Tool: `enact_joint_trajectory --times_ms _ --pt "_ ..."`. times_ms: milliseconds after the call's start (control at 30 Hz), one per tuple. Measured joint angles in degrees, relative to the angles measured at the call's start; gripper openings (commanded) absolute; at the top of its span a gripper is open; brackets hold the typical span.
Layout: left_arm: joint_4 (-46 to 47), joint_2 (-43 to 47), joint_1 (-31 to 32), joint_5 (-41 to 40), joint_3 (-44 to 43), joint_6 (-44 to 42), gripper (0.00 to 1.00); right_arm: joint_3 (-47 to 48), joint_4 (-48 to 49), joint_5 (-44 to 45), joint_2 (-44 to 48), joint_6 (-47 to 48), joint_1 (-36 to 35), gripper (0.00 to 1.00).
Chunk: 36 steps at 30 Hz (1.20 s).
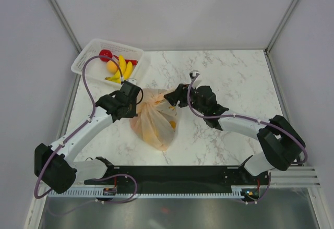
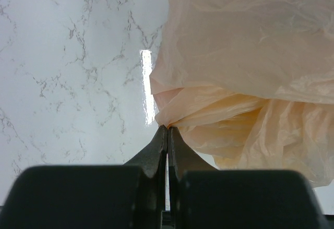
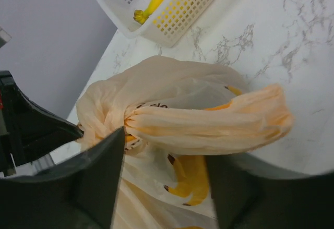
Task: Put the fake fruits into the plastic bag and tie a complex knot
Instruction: Tie the plastic bag at the center of the board.
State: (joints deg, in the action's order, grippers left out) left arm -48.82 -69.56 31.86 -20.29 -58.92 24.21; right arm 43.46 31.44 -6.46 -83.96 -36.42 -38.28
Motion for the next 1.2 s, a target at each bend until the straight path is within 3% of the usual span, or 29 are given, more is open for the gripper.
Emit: enact_joint_trajectory --times_ms 100,400,633,667,733,800,900,1200 --pt "0.39 0.00 0.00 0.46 0.00 -0.35 0.02 1.14 0.94 3.93 -3.30 1.44 -3.02 0.00" --pt "2.49 -0.04 0.11 1.16 -0.59 -1.22 0.02 2.58 -0.39 20.68 -3.80 9.77 -7.37 0.00" --pt "3.82 -3.93 4.02 0.72 -7.28 -1.16 0.02 2.73 -3.37 28.26 1.01 17.31 -8.87 0.00" --pt "4.17 -4.72 4.68 0.72 -7.91 -1.16 0.02 2.93 -4.07 29.00 1.20 18.01 -8.85 0.07" --pt "4.59 -5.62 5.38 0.70 -8.11 -1.14 0.02 3.34 -5.42 29.92 1.31 18.84 -8.83 0.56" --pt "4.55 -6.14 5.46 0.48 -8.09 -1.14 0.02 3.32 -6.05 30.51 1.44 19.30 -8.79 0.88" --pt "4.57 -6.21 5.44 -0.37 -8.09 -1.11 0.02 2.03 -5.31 30.47 2.16 19.63 -8.79 0.98" --pt "5.49 -6.21 5.46 -0.70 -6.14 -0.74 0.02 2.97 -4.24 25.38 -0.13 11.80 -2.25 0.98"
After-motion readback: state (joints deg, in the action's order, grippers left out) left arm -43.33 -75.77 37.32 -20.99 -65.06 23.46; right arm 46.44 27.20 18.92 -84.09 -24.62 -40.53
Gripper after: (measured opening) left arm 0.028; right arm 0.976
